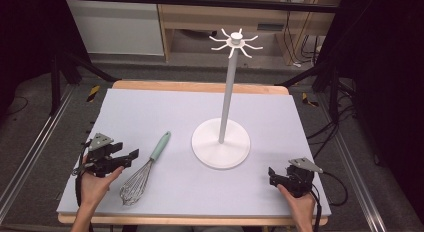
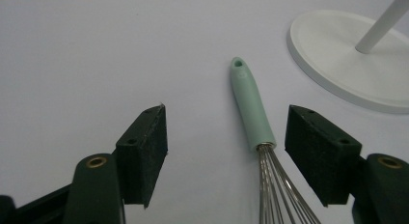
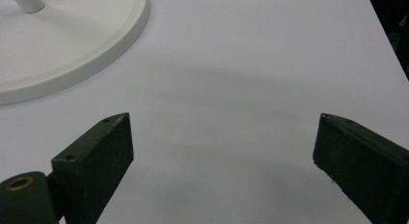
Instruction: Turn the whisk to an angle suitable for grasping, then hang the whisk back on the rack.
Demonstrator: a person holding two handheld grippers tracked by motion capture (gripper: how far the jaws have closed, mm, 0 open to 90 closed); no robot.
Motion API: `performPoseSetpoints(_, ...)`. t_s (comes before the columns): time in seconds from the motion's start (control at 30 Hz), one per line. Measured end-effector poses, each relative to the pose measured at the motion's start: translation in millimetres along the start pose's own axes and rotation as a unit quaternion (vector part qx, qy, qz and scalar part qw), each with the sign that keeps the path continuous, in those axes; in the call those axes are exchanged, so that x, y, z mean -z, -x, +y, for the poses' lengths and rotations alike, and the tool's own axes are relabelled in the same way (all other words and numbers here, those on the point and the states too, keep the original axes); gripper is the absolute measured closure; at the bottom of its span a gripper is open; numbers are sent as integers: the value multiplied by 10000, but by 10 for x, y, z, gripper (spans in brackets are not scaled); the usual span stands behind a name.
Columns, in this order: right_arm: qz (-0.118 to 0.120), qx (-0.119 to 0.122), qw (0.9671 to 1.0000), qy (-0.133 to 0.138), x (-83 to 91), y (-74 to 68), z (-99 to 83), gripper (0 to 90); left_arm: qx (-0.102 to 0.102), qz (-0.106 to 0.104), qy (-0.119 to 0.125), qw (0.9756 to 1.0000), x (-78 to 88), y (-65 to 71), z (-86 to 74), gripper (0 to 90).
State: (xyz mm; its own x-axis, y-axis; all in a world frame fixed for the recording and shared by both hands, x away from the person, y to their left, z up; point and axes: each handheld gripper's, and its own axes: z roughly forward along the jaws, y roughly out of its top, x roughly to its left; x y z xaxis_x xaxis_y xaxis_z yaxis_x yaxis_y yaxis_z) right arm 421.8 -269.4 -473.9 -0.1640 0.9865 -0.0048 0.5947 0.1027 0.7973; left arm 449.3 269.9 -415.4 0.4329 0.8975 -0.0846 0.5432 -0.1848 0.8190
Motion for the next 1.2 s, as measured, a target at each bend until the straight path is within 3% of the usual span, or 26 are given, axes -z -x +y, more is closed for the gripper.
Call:
performPoseSetpoints(0.27,-25,14,10000,-13,-2,-2,5,75,-219,-76,-47,9997,-26,174,111,309)
performPoseSetpoints(0.63,-35,-18,10000,14,8,6,12,75,-383,-155,-104,9991,-79,302,297,310)
performPoseSetpoints(0.9,-33,-29,10000,11,16,13,5,75,-629,-124,-428,9970,-232,371,413,313)
performPoseSetpoints(1.2,-26,50,10000,-25,0,8,0,75,-707,-58,-700,9950,-376,387,478,327)
